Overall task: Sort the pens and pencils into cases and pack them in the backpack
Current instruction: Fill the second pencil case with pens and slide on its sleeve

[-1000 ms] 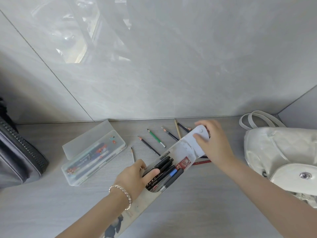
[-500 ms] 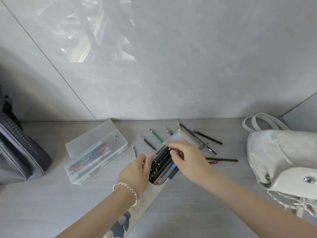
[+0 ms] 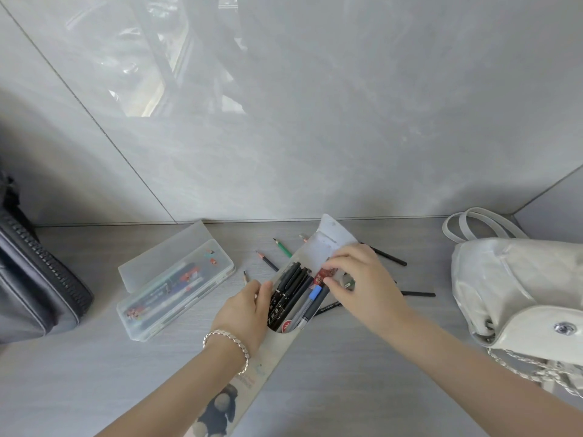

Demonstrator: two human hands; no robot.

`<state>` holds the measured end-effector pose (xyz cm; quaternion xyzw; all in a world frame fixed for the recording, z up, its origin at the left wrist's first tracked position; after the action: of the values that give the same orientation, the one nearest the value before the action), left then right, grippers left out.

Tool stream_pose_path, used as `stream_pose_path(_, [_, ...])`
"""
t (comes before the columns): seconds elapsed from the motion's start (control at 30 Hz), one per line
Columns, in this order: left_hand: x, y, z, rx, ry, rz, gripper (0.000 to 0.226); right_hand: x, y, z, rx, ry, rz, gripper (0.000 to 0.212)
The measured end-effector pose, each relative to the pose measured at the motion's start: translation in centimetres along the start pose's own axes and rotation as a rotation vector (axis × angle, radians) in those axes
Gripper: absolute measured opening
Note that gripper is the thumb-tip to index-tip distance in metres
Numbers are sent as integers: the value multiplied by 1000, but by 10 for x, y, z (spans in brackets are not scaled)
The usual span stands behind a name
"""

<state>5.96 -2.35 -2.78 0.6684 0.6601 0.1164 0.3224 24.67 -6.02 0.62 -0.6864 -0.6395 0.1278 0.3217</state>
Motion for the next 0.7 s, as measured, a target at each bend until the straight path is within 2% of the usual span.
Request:
stream_pose_path(0.07, [2, 0, -2, -12, 10, -15, 41, -8, 0, 2, -52, -3, -1, 17])
stream_pose_path(0.17, [3, -1, -1, -3, 5, -7, 41, -15, -1, 8, -93, -37, 27, 33])
stream_pose_path(0.3, [1, 0, 0, 7, 5, -7, 42, -21, -8, 14, -63, -32, 48, 24])
stream_pose_path(0.43, [-1, -4, 3, 40, -5, -24, 42, -26, -2, 16, 3, -60, 77, 25])
stream_pose_path(0.47, [-1, -5, 3, 31, -11, -35, 42, -25, 0, 13, 48, -13, 89, 26])
stream_pose_path(0.5, [1, -6, 4, 11, -17, -48, 42, -25, 1, 8, 101, 68, 121, 29])
stream_pose_path(0.57, [3, -6, 4, -33, -44, -51, 42, -22, 7, 0, 203, 213, 265, 58])
stream_pose_path(0.63, [3, -2, 6, -58, -85, -2, 41, -17, 13, 0, 334, 177, 477, 83])
stream_pose_path(0.67, [2, 1, 7, -61, -105, 29, 41, -14, 14, 2, 413, 108, 577, 82])
stream_pose_path(0.7, [2, 3, 8, -57, -118, 55, 41, -12, 16, 4, 489, 55, 646, 70])
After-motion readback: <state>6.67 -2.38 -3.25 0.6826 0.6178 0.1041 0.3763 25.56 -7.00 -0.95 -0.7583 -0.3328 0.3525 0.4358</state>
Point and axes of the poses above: each hand's wrist, its own x-axis towards the middle knuckle, its own z-axis out of the palm, y = z × x, the point moved 4 cm from there along x, towards the middle knuckle, and after that the axes turned 8 degrees about y, right-handed, at the moved point
